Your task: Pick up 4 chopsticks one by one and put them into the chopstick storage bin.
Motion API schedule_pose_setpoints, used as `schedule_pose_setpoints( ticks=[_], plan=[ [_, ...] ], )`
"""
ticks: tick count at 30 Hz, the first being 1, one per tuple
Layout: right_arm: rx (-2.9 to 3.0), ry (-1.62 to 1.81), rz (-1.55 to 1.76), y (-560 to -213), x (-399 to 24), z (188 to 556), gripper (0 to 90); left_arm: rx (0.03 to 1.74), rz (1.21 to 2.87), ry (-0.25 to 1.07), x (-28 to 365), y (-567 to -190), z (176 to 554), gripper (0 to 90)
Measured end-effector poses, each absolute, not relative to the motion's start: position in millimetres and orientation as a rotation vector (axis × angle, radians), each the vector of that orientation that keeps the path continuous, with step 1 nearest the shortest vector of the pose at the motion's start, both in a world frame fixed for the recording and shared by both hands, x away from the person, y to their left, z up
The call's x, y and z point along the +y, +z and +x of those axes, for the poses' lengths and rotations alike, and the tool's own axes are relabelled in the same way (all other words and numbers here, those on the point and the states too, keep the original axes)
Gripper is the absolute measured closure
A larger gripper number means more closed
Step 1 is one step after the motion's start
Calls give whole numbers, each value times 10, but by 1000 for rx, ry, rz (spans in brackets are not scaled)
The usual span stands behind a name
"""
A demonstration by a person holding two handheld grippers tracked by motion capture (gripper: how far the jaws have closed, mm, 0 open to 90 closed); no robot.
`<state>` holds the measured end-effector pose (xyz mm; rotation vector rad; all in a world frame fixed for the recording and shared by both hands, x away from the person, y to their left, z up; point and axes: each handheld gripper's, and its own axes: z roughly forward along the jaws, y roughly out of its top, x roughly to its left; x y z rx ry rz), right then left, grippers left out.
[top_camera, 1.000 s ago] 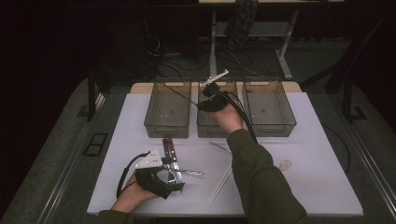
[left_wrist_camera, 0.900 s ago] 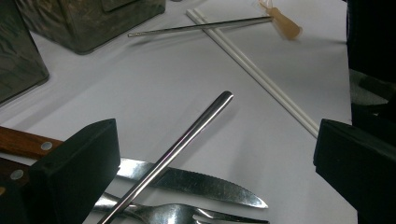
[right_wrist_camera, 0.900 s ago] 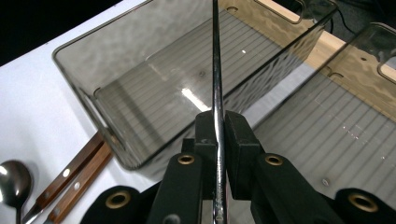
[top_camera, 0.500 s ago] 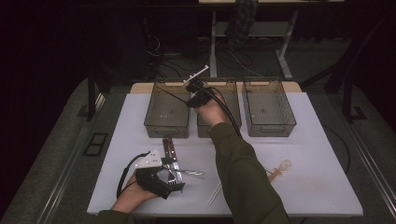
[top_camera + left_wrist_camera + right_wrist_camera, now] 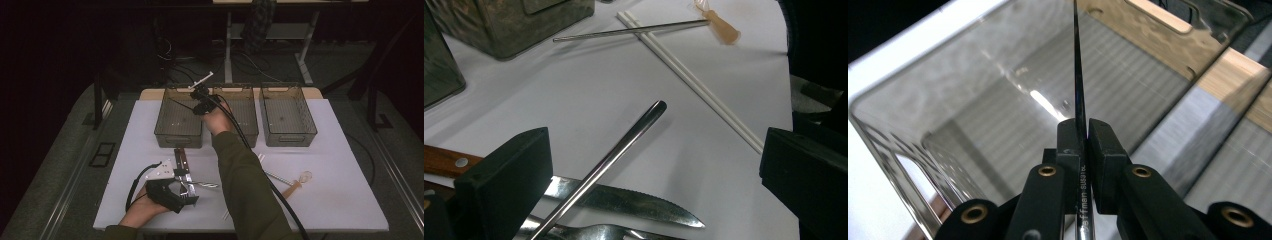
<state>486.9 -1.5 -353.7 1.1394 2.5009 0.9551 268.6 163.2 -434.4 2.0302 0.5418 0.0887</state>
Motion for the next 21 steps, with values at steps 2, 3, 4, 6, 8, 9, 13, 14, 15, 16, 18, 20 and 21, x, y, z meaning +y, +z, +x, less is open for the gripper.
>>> schedule_pose_setpoints(
  ticks=[2, 3, 4, 6, 8, 9, 13, 14, 15, 16, 18, 20, 21],
  plan=[
    [2473, 995, 1114, -3532, 25, 4857, 739, 542, 2030, 88, 1638, -4344, 2688, 0],
    [2459, 1004, 1112, -3524, 34, 4850, 700, 543, 2029, 89, 1641, -4343, 2689, 0],
    [2454, 1012, 1107, -3509, 38, 4841, 685, 544, 2028, 90, 1643, -4342, 2690, 0],
    [2453, 1014, 1104, -3488, 29, 4830, 640, 544, 2028, 91, 1641, -4342, 2689, 0],
    [2453, 1015, 1104, -3464, 0, 4821, 616, 542, 2029, 91, 1638, -4343, 2686, 0],
    [2452, 1019, 1107, -3454, -13, 4819, 597, 542, 2031, 92, 1637, -4344, 2686, 0],
    [2457, 1078, 1103, -3401, -118, 4795, 551, 545, 2030, 94, 1641, -4344, 2682, 0],
    [2453, 1091, 1104, -3388, -150, 4781, 532, 545, 2027, 93, 1640, -4344, 2678, 0],
    [2453, 1113, 1102, -3379, -188, 4768, 518, 543, 2027, 95, 1640, -4343, 2677, 0],
    [2457, 1129, 1103, -3374, -217, 4758, 507, 544, 2028, 95, 1640, -4344, 2677, 0],
    [2462, 1164, 1078, -3363, -309, 4721, 488, 545, 2031, 98, 1644, -4344, 2677, 0],
    [2468, 1209, 1066, -3366, -394, 4683, 472, 550, 2027, 97, 1643, -4345, 2673, 0],
    [2472, 1226, 1058, -3369, -425, 4664, 467, 549, 2029, 97, 1645, -4344, 2673, 0]
  ],
)
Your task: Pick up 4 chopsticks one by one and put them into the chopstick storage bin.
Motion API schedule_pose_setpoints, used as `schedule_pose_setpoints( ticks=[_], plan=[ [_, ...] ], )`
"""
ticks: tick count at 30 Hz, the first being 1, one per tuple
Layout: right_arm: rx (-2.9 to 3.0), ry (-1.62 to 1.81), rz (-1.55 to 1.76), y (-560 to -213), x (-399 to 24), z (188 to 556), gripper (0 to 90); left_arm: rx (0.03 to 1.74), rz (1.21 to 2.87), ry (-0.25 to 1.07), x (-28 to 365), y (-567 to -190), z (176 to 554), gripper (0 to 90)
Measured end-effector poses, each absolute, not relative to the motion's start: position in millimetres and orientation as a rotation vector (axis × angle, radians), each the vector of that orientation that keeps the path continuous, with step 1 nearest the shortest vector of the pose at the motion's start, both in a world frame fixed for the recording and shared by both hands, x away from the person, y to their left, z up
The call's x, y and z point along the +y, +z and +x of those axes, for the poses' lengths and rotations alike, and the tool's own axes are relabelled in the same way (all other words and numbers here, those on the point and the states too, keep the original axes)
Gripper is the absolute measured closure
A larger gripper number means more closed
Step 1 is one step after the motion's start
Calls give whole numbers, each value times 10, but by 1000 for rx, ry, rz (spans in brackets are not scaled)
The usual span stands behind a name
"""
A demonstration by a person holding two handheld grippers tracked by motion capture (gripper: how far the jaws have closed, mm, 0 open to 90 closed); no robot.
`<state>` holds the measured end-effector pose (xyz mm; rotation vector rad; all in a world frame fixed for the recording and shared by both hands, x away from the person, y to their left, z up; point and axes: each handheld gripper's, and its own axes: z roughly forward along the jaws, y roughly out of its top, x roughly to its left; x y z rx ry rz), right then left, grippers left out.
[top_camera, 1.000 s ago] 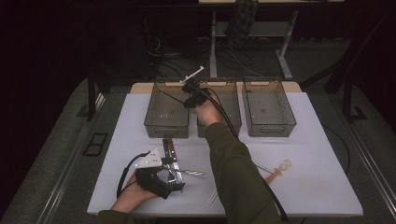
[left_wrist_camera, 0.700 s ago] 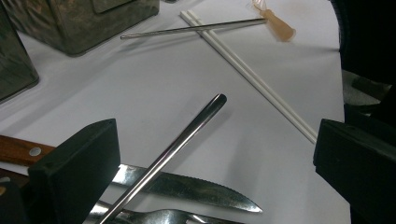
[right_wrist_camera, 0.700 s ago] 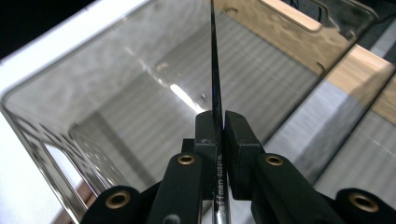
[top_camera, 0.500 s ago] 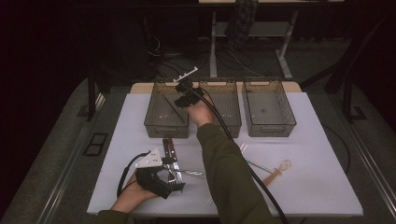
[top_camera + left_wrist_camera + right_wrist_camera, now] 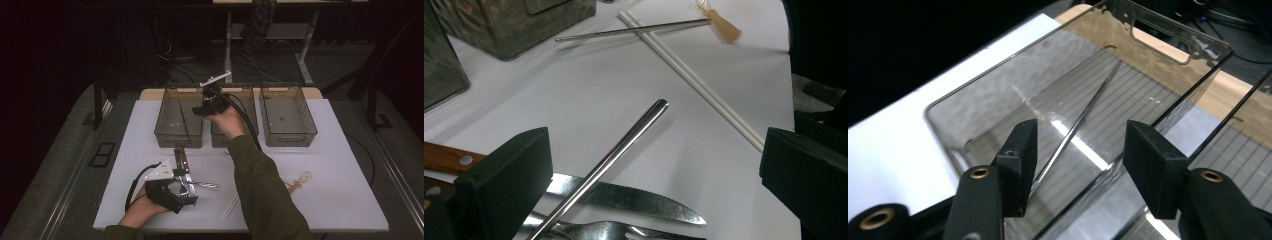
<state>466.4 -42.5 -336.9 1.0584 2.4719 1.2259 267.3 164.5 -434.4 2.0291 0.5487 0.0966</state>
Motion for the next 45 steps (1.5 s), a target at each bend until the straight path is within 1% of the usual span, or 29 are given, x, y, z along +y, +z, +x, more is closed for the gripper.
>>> schedule_pose_setpoints(
  ticks=[13, 22, 35, 45],
  plan=[
    [2491, 1355, 950, -3399, -898, 4342, 418, 551, 2033, 100, 1653, -4351, 2672, 0],
    [2490, 1372, 886, -3413, -1213, 4141, 396, 567, 2036, 104, 1650, -4361, 2680, 0],
    [2452, 1429, 845, -3455, -1792, 3830, 387, 578, 2043, 110, 1632, -4378, 2706, 0],
    [2441, 1458, 859, -3611, -2200, 3553, 384, 588, 2035, 112, 1640, -4397, 2718, 0]
  ],
)
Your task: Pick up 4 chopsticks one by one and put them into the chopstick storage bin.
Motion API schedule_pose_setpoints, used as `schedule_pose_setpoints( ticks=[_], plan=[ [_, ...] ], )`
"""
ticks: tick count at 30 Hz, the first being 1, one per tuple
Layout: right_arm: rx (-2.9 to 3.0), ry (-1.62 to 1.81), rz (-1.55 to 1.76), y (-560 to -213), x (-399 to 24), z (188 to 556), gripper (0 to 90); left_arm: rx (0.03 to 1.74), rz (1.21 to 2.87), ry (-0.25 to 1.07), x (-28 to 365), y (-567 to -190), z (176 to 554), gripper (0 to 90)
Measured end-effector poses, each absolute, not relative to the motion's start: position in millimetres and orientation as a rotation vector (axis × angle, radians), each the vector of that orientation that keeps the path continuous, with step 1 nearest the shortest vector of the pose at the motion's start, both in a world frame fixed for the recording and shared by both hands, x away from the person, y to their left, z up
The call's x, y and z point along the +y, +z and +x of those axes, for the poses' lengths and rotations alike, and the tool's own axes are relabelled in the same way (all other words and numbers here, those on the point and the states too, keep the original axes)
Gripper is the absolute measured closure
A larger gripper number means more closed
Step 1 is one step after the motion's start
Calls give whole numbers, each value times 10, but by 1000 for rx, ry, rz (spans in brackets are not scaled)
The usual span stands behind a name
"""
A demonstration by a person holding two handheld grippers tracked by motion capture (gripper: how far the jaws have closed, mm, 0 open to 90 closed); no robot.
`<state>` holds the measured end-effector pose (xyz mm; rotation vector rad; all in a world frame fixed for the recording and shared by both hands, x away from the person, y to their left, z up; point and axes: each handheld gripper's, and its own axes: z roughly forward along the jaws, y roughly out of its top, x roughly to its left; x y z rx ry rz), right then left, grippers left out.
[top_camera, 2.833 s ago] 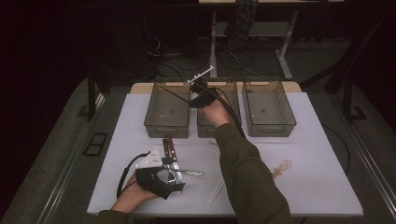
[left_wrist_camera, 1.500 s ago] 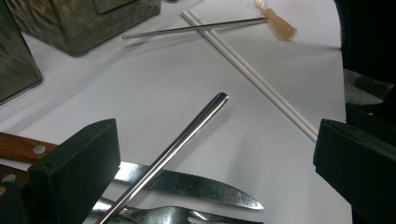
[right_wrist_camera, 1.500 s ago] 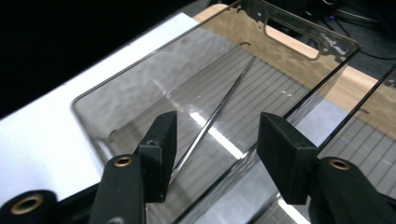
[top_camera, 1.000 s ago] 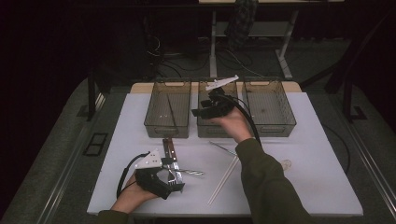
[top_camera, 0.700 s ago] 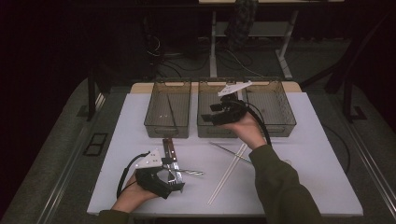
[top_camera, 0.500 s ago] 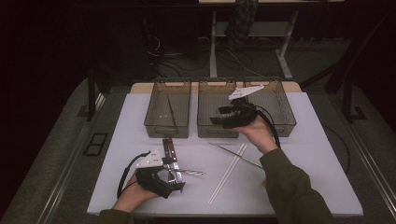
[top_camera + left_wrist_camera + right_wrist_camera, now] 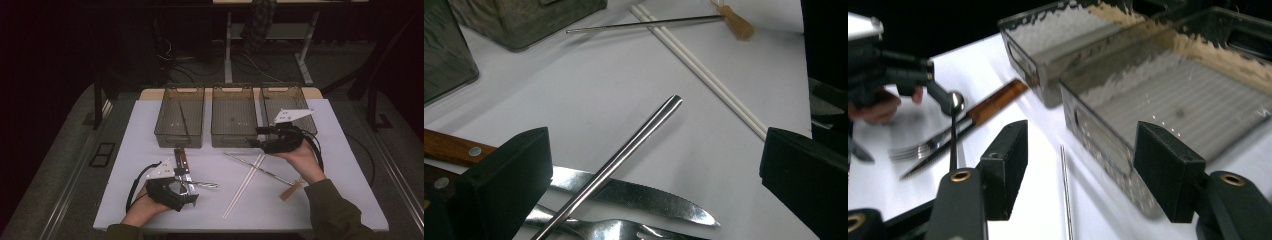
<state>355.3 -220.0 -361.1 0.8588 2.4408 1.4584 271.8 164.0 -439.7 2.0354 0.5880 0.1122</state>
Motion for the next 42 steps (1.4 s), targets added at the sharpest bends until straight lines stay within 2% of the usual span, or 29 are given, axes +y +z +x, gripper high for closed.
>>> schedule_pose_setpoints(
  ticks=[9, 14, 23, 34, 42],
  plan=[
    [2469, 1401, 897, -3856, -2517, 3337, 353, 587, 2044, 119, 1625, -4401, 2725, 0],
    [2499, 1339, 906, -3965, -2639, 3211, 378, 573, 2061, 130, 1603, -4387, 2700, 0],
    [2521, 1299, 942, -4101, -2832, 3127, 446, 574, 2067, 127, 1615, -4389, 2694, 0],
    [2650, 1177, 897, -4280, -2742, 3167, 633, 562, 2075, 133, 1600, -4378, 2676, 0],
    [2714, 1099, 875, -4363, -2705, 3183, 693, 570, 2073, 131, 1612, -4381, 2697, 0]
  ],
)
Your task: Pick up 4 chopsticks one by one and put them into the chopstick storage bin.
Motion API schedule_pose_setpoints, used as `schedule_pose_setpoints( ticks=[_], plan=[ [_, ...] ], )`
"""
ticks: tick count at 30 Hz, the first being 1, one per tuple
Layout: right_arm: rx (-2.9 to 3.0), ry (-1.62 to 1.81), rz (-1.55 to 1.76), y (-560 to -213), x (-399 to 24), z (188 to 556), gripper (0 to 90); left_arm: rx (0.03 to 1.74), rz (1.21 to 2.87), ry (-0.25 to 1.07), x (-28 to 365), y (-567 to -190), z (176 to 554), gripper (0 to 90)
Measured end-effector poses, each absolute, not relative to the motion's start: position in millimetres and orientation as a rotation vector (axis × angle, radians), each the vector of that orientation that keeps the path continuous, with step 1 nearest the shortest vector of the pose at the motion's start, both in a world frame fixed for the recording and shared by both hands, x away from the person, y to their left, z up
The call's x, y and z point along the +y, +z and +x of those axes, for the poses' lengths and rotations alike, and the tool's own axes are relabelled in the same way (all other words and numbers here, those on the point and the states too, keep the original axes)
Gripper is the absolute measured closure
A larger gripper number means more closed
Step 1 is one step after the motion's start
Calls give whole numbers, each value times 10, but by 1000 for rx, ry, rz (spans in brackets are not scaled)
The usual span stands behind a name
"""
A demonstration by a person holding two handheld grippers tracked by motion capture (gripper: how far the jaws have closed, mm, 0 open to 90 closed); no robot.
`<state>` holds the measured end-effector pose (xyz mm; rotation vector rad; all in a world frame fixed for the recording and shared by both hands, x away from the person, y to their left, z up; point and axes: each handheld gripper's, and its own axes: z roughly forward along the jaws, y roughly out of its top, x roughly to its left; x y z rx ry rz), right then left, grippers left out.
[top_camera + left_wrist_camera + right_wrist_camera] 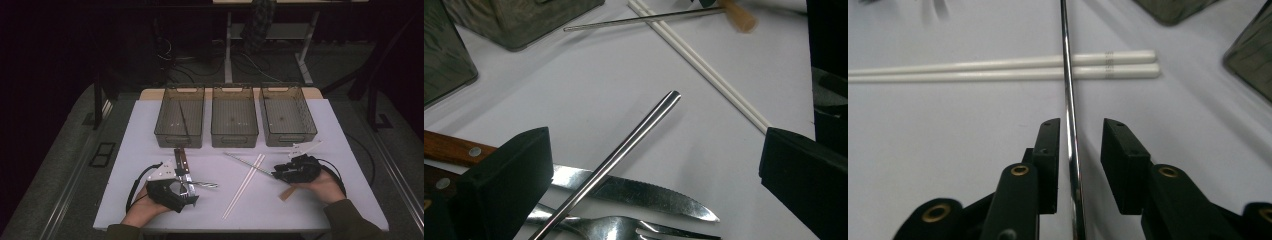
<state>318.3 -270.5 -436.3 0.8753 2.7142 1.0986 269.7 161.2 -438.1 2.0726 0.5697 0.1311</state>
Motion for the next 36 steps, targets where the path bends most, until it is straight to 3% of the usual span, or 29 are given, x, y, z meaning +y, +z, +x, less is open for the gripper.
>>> schedule_pose_setpoints(
  ticks=[23, 36],
  plan=[
    [2735, 976, 756, -4440, -2611, 3169, 830, 569, 2083, 133, 1601, -4391, 2700, 0],
    [2746, 991, 739, -4441, -2623, 3187, 843, 568, 2083, 133, 1605, -4388, 2697, 0]
  ],
)
